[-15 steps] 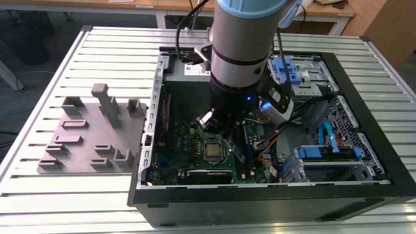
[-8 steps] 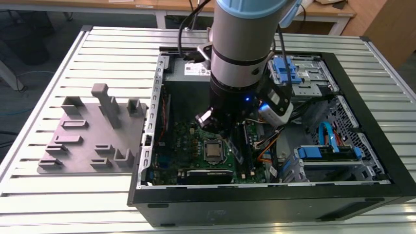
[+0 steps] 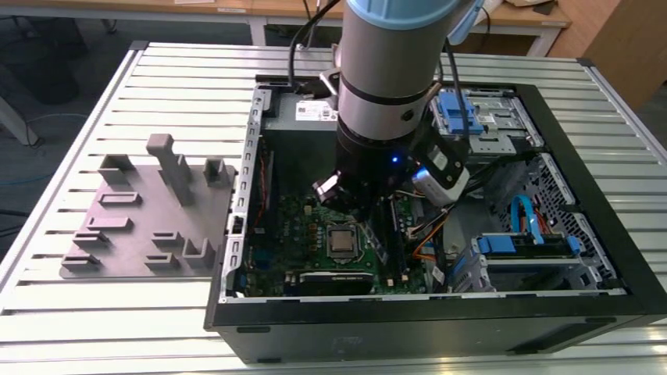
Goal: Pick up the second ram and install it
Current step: 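Insert the second ram into the second slot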
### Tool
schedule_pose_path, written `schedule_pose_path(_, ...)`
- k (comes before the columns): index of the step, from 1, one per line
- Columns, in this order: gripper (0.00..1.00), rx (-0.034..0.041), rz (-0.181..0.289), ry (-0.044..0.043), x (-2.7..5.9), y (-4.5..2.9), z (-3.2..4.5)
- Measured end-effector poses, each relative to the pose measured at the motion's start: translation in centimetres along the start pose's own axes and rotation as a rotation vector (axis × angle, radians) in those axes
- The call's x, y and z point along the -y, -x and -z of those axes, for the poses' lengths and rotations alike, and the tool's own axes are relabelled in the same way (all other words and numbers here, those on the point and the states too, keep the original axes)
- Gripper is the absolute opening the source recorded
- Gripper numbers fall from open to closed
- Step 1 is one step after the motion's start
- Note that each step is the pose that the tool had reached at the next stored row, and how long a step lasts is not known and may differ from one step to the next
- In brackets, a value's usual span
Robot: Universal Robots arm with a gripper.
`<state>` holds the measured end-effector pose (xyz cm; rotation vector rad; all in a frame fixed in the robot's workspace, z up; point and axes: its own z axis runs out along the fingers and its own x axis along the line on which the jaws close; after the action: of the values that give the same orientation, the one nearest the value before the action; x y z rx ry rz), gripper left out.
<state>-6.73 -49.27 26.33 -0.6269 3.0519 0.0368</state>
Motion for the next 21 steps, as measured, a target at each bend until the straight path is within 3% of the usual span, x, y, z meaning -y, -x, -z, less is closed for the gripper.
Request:
schedule_pose_path(2, 0.11, 0.0008, -0.044, -0.0013, 0.00, 0.00, 0.00)
schedule_pose_path(21, 0.11, 0.0029, -0.165, -0.0049, 0.00, 0.00, -0.03)
